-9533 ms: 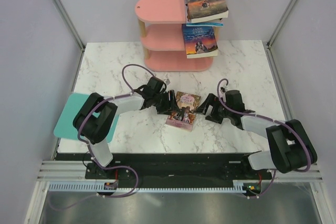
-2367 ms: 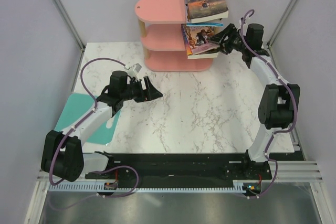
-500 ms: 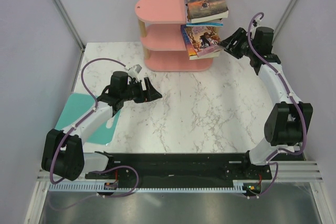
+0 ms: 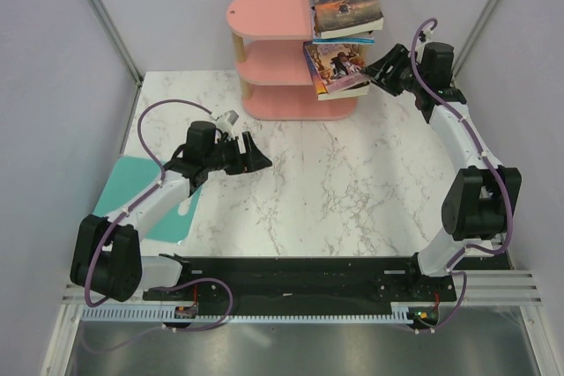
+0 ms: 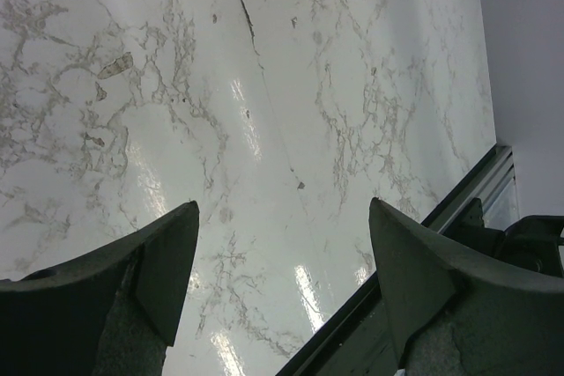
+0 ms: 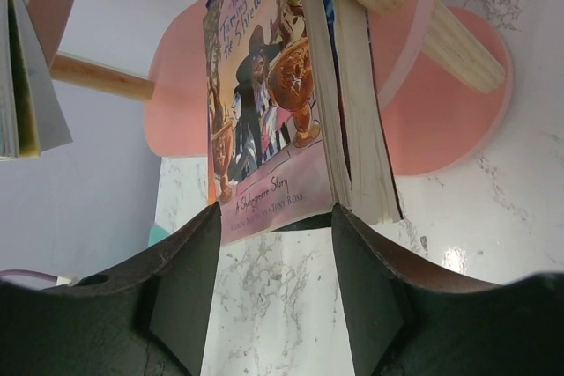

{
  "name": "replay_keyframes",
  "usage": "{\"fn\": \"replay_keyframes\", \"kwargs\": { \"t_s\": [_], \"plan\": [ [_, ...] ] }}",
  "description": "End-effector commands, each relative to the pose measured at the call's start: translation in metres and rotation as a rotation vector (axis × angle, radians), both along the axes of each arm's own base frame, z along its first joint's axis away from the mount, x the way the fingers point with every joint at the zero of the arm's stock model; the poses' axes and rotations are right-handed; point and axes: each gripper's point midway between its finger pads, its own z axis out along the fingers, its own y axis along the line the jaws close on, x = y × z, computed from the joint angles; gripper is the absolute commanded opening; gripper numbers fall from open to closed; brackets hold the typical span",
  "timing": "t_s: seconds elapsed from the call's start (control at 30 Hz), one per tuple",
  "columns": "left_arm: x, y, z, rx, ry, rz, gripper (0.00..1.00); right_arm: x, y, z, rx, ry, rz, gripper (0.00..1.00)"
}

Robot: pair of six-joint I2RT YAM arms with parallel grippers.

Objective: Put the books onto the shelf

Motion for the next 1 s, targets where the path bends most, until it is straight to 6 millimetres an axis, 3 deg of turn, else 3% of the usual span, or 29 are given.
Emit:
{"fn": "replay_keyframes", "kwargs": {
  "t_s": [0.0,0.37,0.7,0.83,0.9,0.97],
  "plan": [
    [-0.001,-0.001,-0.003,0.02,-0.017,-0.019,0.84,0.001,0.015,0.034,0.009,-0.094,0.045,0.61],
    [0.0,0.0,-0.008,0.026,-0.005,-0.017,0.84,-0.006,0.024,0.038,0.013,-0.098,0.079,0.62],
    [0.002,-0.002,-0.013,0.029,0.007,-0.02,0.84,-0.022,0.024,0.03,-0.003,-0.082,0.094,0.63],
    [0.002,0.0,-0.016,0.035,0.01,-0.02,0.84,-0.036,0.018,0.035,-0.058,-0.092,0.079,0.64],
    [0.002,0.001,-0.017,0.045,0.007,-0.014,0.84,-0.044,0.008,0.022,-0.134,-0.067,0.048,0.68],
    [0.003,0.003,-0.013,0.057,-0.003,-0.009,0.84,-0.055,-0.003,0.021,-0.202,-0.071,0.0,0.75]
  ]
}}
